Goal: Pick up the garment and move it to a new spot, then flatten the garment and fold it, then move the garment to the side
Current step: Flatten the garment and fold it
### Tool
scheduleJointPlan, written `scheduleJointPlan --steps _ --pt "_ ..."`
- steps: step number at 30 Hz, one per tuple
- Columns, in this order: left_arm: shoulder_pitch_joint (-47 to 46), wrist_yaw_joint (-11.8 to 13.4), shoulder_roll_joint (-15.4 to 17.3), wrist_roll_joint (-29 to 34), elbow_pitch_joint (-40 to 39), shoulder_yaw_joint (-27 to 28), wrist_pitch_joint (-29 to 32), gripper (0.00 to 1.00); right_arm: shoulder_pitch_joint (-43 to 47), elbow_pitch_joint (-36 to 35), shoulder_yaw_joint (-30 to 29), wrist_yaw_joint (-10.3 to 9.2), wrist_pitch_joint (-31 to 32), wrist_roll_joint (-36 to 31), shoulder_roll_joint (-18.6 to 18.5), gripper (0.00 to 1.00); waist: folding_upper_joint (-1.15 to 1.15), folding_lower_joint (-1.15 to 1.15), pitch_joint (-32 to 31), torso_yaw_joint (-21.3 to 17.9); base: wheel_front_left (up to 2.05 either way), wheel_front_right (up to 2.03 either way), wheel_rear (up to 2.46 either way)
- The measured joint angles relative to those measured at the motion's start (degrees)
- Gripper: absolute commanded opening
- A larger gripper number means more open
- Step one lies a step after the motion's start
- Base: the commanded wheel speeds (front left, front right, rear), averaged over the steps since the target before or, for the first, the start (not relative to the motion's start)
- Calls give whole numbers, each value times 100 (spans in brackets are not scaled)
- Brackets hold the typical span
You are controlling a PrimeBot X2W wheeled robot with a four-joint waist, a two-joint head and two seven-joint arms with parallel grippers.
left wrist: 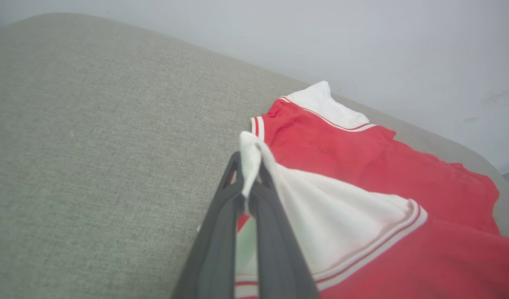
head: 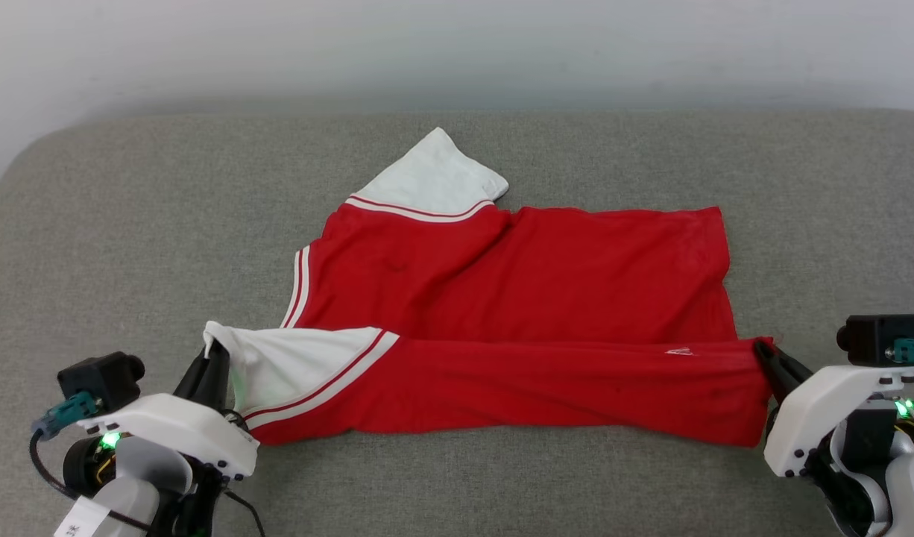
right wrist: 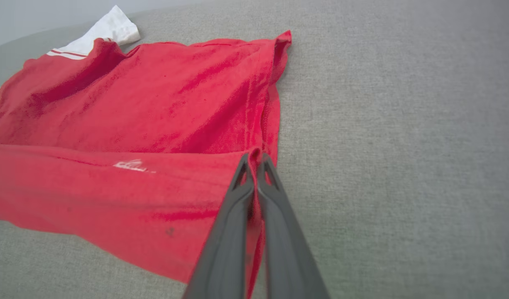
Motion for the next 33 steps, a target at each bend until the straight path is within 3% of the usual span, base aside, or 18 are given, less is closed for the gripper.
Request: scheduleJointPlan --steps 3,5,14,15,16,17,18,19,20,27,33 --pt "-327 -185 -148 27 446 -98 -76 0 -292 410 107 0 -140 10 -51 0 0 0 154 13 0 0 0" --pt "-712 -438 -328 37 1043 -252 -86 0 -630 974 287 0 -375 55 -91 0 0 0 351 31 0 0 0" --pt "-1154 -904 -567 46 2015 -610 118 0 -1076 1986 805 0 -821 303 -174 0 0 0 544 9 0 0 0" --pt "-1191 -940 -582 46 2082 -624 114 0 -1108 2060 853 0 -891 359 -181 20 0 0 539 10 0 0 0" --pt "-1220 -962 -592 46 2151 -633 112 0 -1123 2114 899 -1 -999 417 -187 70 0 0 527 10 0 0 0" --pt "-1234 -987 -603 45 2197 -643 111 19 -1140 2172 946 -2 -1063 485 -192 100 0 0 508 11 0 0 0" --pt "-1235 -985 -622 45 2254 -642 93 43 -1157 2208 1007 -2 -1162 545 -211 100 0 0 482 13 0 0 0" --pt "-1235 -985 -635 45 2295 -646 78 85 -1161 2221 1022 -2 -1326 617 -220 100 0 0 454 15 0 0 0" --pt "-1238 -978 -635 53 2343 -654 58 100 -1162 2224 1026 -1 -1527 701 -218 100 0 0 419 18 0 0 0" --pt "-1239 -827 -501 96 2347 -528 -169 100 -1110 1903 1033 -2 -2800 806 -374 100 0 -1 113 51 0 0 0" --pt "-1113 -670 -187 25 2070 -397 29 100 -747 1495 764 -2 -3195 575 -389 100 0 -1 -167 52 0 0 0"
